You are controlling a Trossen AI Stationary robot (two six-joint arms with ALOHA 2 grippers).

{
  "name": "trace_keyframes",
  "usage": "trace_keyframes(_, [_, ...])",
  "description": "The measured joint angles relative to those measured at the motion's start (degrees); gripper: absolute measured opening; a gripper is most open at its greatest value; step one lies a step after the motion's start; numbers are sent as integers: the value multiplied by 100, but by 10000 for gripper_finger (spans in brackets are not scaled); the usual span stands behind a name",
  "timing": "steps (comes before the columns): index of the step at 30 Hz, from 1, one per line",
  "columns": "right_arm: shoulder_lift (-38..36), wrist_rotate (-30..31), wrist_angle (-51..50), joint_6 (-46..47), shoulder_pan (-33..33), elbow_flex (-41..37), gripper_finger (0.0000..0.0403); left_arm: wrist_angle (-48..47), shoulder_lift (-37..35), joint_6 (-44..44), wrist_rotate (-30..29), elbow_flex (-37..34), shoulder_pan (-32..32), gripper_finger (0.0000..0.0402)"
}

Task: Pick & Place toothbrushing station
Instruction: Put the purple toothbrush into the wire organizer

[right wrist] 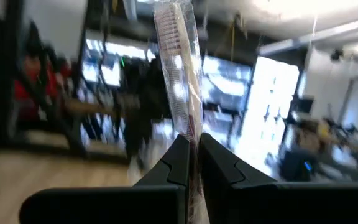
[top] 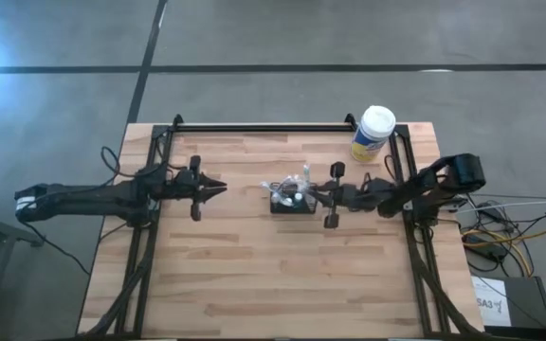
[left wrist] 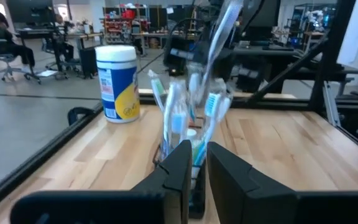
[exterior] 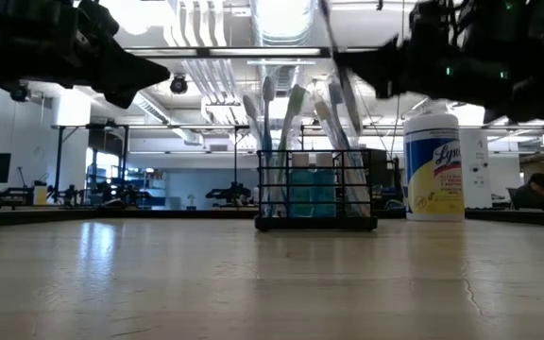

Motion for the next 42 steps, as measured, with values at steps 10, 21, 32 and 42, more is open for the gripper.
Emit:
trace_keyframes(10, [-1336,-2578,4,1905,-127,712,13,-27,7,17,-82,144,2,58])
trace_keyframes(21, [-981,-2734,-7,790,-436,236,13,-180,31,17,-19,132,0,58])
trace_keyframes(32, [-3190,-2030,-43,1303,-865,-1340,13,-196,39,36,-14,130,0,58])
trace_keyframes(42, [-4270,-528,-2717,1226,-800,-1599,13,-139,63,-112,-12,132,-7,58])
